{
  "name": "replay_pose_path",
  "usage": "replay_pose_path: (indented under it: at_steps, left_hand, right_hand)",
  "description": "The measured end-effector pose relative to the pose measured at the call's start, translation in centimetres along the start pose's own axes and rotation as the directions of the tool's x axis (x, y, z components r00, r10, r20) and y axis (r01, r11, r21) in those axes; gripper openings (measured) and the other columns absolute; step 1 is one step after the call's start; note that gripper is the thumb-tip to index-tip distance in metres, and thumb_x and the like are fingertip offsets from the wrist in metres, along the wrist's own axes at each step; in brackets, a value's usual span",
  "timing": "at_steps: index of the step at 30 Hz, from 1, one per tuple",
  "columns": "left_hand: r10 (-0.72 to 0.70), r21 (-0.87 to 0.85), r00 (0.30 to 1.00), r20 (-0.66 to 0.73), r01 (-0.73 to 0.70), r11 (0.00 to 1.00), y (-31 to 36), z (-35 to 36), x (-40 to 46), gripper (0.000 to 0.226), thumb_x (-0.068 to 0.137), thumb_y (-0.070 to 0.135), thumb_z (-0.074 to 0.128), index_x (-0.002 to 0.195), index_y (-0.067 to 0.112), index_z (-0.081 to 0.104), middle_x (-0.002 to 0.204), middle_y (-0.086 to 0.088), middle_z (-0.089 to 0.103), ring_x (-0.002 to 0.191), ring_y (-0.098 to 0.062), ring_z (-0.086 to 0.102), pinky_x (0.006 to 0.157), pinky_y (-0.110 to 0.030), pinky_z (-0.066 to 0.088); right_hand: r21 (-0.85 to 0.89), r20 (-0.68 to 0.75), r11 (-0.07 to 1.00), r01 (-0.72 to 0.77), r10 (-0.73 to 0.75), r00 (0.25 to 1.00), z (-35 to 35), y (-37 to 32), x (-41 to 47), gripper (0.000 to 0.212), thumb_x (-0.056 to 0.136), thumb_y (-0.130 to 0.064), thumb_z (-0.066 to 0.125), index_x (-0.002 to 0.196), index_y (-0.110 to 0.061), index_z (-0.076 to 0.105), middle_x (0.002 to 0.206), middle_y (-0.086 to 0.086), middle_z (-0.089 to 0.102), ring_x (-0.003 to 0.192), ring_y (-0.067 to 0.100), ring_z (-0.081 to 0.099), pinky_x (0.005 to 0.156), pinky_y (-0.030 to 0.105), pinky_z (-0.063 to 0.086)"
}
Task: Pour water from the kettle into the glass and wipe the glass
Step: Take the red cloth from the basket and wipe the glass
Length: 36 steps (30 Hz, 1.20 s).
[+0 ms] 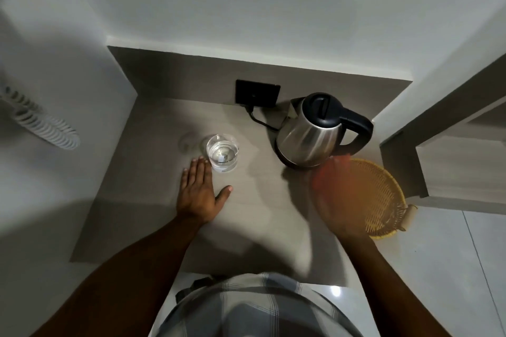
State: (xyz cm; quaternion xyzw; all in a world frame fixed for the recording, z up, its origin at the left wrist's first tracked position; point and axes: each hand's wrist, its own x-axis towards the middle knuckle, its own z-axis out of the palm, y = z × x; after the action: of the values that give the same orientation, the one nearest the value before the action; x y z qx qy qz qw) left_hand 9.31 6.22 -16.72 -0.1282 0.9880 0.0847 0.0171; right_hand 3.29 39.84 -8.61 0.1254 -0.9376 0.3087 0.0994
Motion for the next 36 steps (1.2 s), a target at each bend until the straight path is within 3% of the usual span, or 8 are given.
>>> replay_pose_path:
  at_steps: [4,9,13,17,22,25,31,36]
  left_hand:
    - [0.006,-0.010,1.000,-0.018,-0.006,1.000,-0.1,0.0,-0.1,0.098,0.089,0.073,0.034,0.153,-0.002,0.031,0.161,-0.020,0.031,0.153,-0.033,0.018,0.124,-0.050,0.016]
    - [0.014,-0.045,0.999,-0.043,-0.015,0.999,-0.1,-0.1,-0.3,0.098,0.088,0.073,0.037,0.153,-0.002,0.031,0.161,-0.020,0.031,0.153,-0.033,0.019,0.124,-0.049,0.016]
    - [-0.041,-0.189,0.998,-0.043,0.032,0.981,0.0,-0.7,-0.1,0.108,0.079,0.078,0.044,0.153,0.000,0.031,0.161,-0.017,0.031,0.153,-0.030,0.019,0.125,-0.046,0.013]
    - [-0.210,-0.605,0.978,0.002,0.169,0.778,0.7,-3.3,1.7,0.125,0.055,0.055,0.092,0.152,0.005,0.032,0.156,-0.015,0.039,0.146,-0.029,0.035,0.119,-0.043,0.032]
    - [-0.234,-0.786,0.967,-0.101,0.067,0.615,2.1,-5.5,4.1,0.094,0.049,0.026,0.101,0.131,0.015,0.057,0.126,0.002,0.066,0.114,-0.015,0.063,0.098,-0.021,0.050]
    - [-0.255,-0.826,0.962,-0.098,0.064,0.560,2.8,-5.9,4.7,0.082,0.053,0.018,0.100,0.126,0.013,0.063,0.120,-0.002,0.071,0.110,-0.018,0.067,0.096,-0.037,0.055]
    - [-0.246,-0.816,0.961,-0.126,0.041,0.577,2.0,-7.0,4.7,0.083,0.055,0.031,0.098,0.127,0.022,0.060,0.120,0.005,0.070,0.111,-0.011,0.066,0.094,-0.038,0.057]
    - [-0.260,-0.744,0.947,-0.186,0.038,0.668,-0.4,-9.5,5.3,0.079,0.052,0.048,0.094,0.121,0.033,0.059,0.108,0.022,0.065,0.097,0.014,0.060,0.084,-0.002,0.045]
  right_hand:
    - [-0.057,0.193,0.977,0.206,-0.192,0.962,3.8,-3.7,0.7,0.083,0.082,-0.048,0.061,0.153,-0.017,0.033,0.151,0.021,0.031,0.129,0.042,0.033,0.106,0.052,0.032]
    - [-0.225,0.452,0.962,0.155,-0.038,0.891,8.7,-4.5,0.5,0.084,0.083,-0.059,0.056,0.154,-0.022,0.030,0.151,0.021,0.034,0.127,0.040,0.039,0.103,0.050,0.038]
    - [-0.265,0.408,0.960,0.093,0.024,0.912,10.4,-4.3,0.2,0.083,0.087,-0.073,0.045,0.153,-0.027,0.029,0.154,0.016,0.033,0.131,0.038,0.037,0.106,0.053,0.037]
    - [-0.274,0.395,0.954,0.126,-0.008,0.919,11.0,-4.2,0.0,0.089,0.092,-0.078,0.033,0.155,-0.016,0.030,0.163,0.013,0.025,0.146,0.035,0.023,0.118,0.054,0.021]
    - [-0.270,0.413,0.954,0.133,-0.010,0.911,11.8,-4.5,0.5,0.088,0.096,-0.075,0.027,0.157,-0.012,0.027,0.165,0.011,0.023,0.149,0.032,0.020,0.121,0.047,0.016]
    - [-0.277,0.426,0.952,0.127,0.003,0.905,12.3,-4.8,1.0,0.089,0.095,-0.077,0.023,0.158,-0.015,0.025,0.165,0.010,0.023,0.149,0.032,0.020,0.121,0.048,0.017]
    - [-0.248,0.433,0.953,0.173,-0.051,0.900,14.8,-7.5,4.6,0.085,0.096,-0.071,0.033,0.155,-0.010,0.031,0.162,0.016,0.028,0.149,0.035,0.019,0.122,0.047,0.016]
    - [-0.134,0.508,0.946,0.294,-0.189,0.840,17.6,-11.2,6.8,0.079,0.093,-0.073,0.034,0.153,-0.022,0.034,0.162,0.013,0.027,0.150,0.034,0.018,0.122,0.049,0.018]
